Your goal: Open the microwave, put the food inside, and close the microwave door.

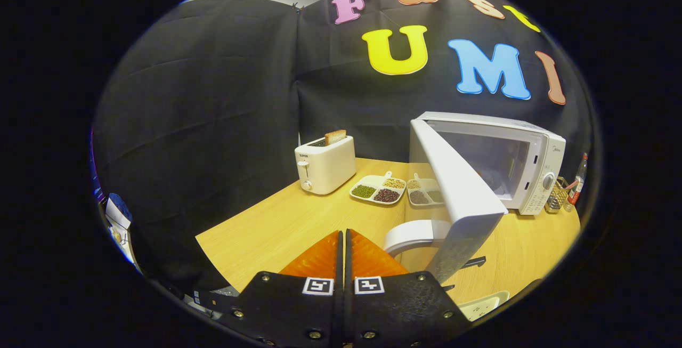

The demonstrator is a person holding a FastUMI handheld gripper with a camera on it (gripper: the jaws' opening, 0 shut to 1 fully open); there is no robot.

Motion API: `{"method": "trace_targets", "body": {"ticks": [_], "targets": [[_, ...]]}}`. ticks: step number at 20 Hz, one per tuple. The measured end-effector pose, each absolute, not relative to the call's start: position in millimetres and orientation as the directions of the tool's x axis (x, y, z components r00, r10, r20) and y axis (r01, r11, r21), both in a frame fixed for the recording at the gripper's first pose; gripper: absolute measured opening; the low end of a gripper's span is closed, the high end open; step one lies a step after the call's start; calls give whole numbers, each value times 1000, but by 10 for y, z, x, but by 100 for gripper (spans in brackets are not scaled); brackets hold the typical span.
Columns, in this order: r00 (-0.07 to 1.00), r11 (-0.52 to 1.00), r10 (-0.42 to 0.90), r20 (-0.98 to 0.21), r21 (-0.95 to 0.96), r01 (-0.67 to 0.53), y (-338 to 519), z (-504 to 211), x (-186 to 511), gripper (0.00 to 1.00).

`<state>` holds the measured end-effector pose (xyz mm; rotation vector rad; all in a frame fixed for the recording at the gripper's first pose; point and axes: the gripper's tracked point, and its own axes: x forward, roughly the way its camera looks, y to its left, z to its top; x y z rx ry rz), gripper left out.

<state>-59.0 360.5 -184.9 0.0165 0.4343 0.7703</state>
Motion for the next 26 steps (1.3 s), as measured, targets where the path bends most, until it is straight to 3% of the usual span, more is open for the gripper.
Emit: {"method": "trace_targets", "body": {"ticks": [26], "targets": [[800, 896, 443, -404, 168, -411, 2325, -2005, 937, 0]]}}
